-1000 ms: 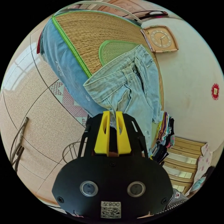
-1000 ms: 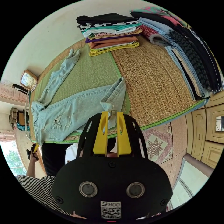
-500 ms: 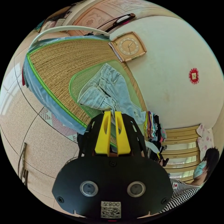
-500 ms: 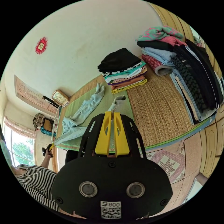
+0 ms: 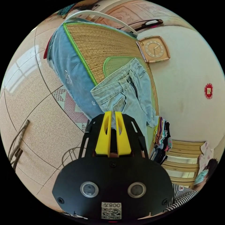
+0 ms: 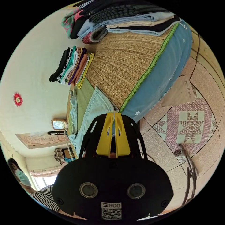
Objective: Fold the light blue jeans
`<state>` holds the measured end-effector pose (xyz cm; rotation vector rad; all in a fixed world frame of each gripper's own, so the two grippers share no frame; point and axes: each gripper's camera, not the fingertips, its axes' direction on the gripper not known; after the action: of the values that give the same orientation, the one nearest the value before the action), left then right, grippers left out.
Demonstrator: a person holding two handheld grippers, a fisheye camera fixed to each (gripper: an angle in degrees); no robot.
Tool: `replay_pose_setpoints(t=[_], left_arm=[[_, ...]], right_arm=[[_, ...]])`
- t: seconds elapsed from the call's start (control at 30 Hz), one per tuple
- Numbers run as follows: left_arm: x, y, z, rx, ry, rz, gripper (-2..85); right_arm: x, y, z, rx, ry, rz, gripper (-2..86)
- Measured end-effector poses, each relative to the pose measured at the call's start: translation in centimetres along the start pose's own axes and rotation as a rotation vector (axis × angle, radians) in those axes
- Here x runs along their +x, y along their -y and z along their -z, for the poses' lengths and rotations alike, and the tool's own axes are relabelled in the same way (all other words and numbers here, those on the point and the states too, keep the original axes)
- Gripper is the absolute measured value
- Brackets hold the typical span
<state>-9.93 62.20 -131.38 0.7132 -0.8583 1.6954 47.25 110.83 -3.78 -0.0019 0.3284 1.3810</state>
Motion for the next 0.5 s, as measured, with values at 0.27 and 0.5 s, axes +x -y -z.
replay_pose_setpoints(t=[0.27,0.5], left_arm=[[11.3,3.2,-13.4,-0.147,-0.129,-0.315,5.8],[22.3,4.4,-26.4,-0.285,-0.205,-0.566,6.9]], right_arm=[[-11.8,1.4,-4.5,0.002,0.031,0.263,4.4],[-27.8,5.6,-19.4,-0.135,-0.009,0.526,6.9]])
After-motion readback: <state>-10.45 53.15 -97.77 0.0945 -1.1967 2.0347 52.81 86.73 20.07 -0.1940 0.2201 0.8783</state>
